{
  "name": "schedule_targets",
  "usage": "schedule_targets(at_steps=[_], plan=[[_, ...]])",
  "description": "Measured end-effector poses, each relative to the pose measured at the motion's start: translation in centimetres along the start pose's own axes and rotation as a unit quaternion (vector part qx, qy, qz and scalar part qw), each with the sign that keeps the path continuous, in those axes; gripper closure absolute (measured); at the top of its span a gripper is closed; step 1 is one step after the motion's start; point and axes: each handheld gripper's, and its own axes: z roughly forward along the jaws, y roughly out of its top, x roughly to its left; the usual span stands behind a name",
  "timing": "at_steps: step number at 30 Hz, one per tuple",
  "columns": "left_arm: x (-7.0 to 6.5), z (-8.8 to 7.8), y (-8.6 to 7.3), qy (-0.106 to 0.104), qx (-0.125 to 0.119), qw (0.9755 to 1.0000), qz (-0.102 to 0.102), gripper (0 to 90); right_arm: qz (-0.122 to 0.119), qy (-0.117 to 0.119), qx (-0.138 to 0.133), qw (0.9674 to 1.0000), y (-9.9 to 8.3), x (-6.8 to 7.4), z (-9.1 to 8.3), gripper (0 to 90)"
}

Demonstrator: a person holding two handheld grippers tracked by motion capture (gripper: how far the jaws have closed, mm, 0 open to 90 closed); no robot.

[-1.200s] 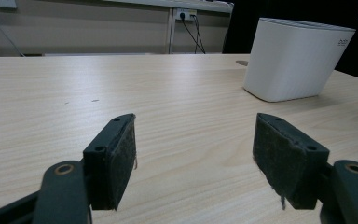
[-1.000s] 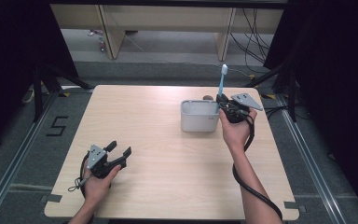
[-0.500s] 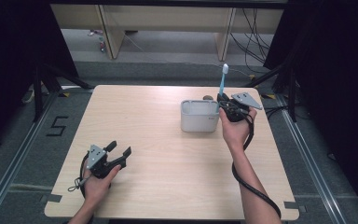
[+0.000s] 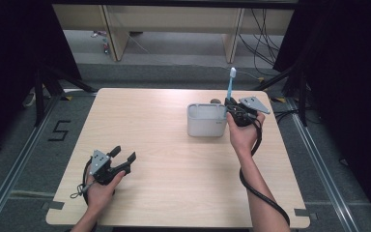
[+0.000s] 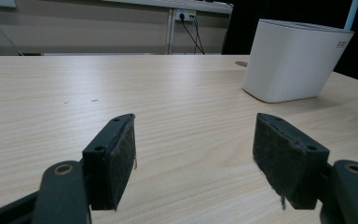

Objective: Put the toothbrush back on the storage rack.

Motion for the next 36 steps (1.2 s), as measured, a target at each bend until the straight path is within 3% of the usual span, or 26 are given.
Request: schedule_targets(at_steps=[1,6,11,13,18,22,25,26,36], plan=[[0.0,0.0,0.0,0.0,0.0,1.0,0.0,29.2,0.007,-0.002,0.001,1.0,0.0,0.2,0.0,79.0],[0.0,0.0,0.0,0.0,-0.001,1.0,0.0,29.2,-0.007,-0.002,0.001,1.0,-0.4,0.1,0.1,78.9],[0.0,0.0,0.0,-0.001,0.0,1.0,0.0,29.2,0.005,-0.002,0.009,0.9999,-0.6,0.3,0.2,78.9],[0.0,0.0,0.0,0.0,0.0,1.0,0.0,29.2,-0.013,-0.005,0.001,0.9999,-0.7,0.1,0.3,78.9],[0.0,0.0,0.0,0.0,-0.001,1.0,0.0,29.2,0.004,-0.003,0.01,0.9999,-1.0,0.4,0.3,78.9],[0.0,0.0,0.0,-0.001,-0.001,1.0,0.0,29.2,-0.006,-0.001,0.006,1.0,-1.2,0.3,0.4,78.8],[0.0,0.0,0.0,0.0,0.0,1.0,0.0,29.2,0.001,0.003,0.01,0.9999,-1.3,0.3,0.4,78.8],[0.0,0.0,0.0,-0.001,0.0,1.0,0.0,29.2,-0.008,0.0,0.009,0.9999,-1.3,0.2,0.4,78.8],[0.0,0.0,0.0,-0.001,0.0,1.0,-0.001,29.2,0.007,-0.001,0.02,0.9998,-1.7,0.5,0.4,78.7]])
